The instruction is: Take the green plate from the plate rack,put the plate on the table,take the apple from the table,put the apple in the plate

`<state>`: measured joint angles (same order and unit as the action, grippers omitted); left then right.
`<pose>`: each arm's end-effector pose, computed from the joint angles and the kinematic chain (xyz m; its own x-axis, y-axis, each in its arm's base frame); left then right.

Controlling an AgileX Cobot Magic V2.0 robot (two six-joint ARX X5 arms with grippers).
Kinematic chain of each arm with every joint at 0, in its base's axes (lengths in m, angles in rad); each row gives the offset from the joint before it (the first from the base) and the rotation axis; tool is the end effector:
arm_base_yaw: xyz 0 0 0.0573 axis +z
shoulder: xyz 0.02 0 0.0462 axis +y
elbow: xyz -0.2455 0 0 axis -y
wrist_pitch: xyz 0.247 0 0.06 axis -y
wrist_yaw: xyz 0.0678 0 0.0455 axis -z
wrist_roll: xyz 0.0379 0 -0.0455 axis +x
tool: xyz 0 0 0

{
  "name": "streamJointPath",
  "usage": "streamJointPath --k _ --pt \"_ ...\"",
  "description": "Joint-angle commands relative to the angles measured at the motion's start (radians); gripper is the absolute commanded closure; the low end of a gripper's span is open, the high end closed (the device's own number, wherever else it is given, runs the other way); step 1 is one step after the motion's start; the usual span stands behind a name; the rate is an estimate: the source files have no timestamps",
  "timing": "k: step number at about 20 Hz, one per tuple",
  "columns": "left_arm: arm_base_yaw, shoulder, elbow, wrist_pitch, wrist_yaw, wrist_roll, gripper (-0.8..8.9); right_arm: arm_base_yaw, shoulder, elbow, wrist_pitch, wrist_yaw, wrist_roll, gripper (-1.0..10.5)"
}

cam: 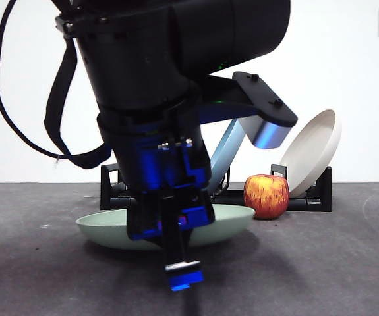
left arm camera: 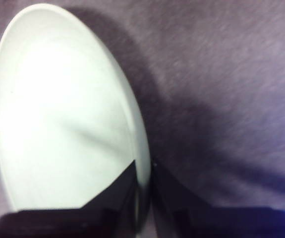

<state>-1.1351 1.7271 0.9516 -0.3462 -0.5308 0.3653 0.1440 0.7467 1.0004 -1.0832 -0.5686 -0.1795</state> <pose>0.1525 -0.2822 0.1254 0.6169 -0.1258 -0.7769 0.7794 0.2343 0.5810 0.1269 0.0390 0.3168 0.4858 0.6145 -0.6215 -0.6033 0.7503 0.2702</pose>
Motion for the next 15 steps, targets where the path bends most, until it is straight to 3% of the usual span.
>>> streamJointPath --k 1,7,11,15 --pt "-0.010 0.014 -0.009 0.000 0.036 -0.047 5.88 0.002 -0.001 0.003 0.005 -0.003 0.007 3.8" --pt "-0.010 -0.018 0.019 -0.070 0.035 -0.072 5.60 0.002 0.000 0.003 0.004 -0.002 0.007 3.8" --pt "-0.011 -0.099 0.128 -0.246 0.056 -0.186 5.56 0.002 0.008 0.003 0.006 -0.002 0.007 3.8" --pt "-0.015 -0.200 0.259 -0.420 0.268 -0.285 5.57 0.002 0.049 0.003 0.075 -0.001 0.035 3.8"
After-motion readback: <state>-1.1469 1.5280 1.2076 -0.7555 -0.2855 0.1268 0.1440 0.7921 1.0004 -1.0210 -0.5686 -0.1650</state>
